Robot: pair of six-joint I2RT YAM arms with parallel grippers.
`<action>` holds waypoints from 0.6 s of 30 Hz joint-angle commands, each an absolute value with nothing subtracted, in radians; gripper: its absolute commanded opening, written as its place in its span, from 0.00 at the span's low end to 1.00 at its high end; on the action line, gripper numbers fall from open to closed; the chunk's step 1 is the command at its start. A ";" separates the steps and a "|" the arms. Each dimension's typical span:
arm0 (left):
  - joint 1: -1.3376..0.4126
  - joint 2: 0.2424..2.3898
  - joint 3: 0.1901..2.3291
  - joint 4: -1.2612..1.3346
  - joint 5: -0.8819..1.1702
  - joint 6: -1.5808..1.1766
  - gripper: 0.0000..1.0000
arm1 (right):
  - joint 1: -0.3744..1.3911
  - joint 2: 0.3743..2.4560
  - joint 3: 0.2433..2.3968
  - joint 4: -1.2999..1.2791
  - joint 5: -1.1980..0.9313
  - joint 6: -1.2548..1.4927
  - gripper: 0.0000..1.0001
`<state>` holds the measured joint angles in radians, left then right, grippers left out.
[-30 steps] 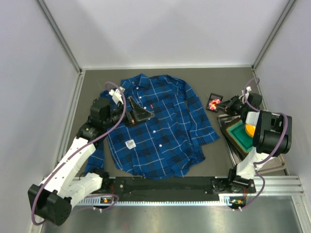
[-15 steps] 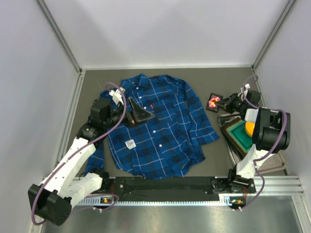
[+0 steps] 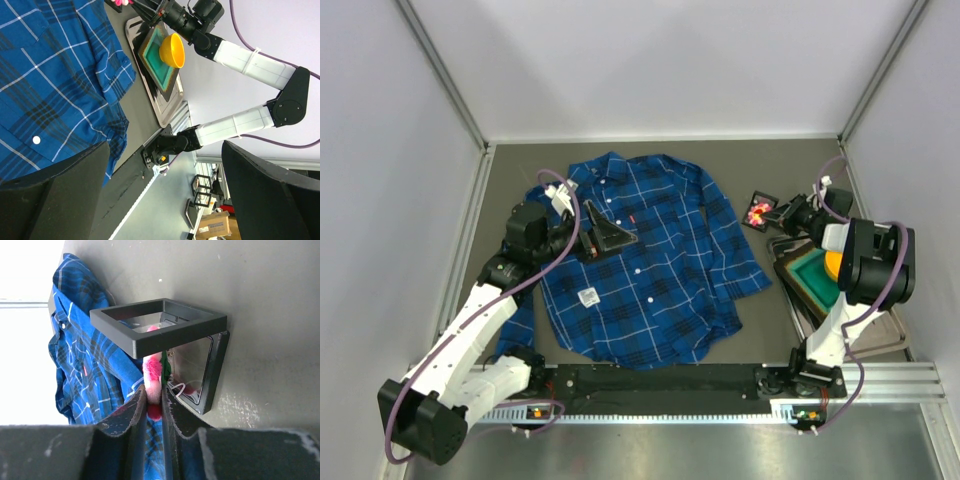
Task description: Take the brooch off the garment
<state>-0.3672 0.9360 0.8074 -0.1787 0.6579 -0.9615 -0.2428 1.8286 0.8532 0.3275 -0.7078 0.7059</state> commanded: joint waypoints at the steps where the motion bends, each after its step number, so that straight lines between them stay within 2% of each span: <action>1: -0.362 0.920 0.808 -0.120 0.669 -0.953 0.98 | -0.232 1.842 0.907 0.342 -0.703 0.678 0.15; 13: -0.362 0.916 0.807 -0.120 0.672 -0.957 0.98 | -0.229 1.842 0.882 0.410 -0.738 0.713 0.15; 18: -0.362 0.913 0.807 -0.121 0.673 -0.959 0.98 | -0.224 1.853 0.890 0.408 -0.732 0.715 0.19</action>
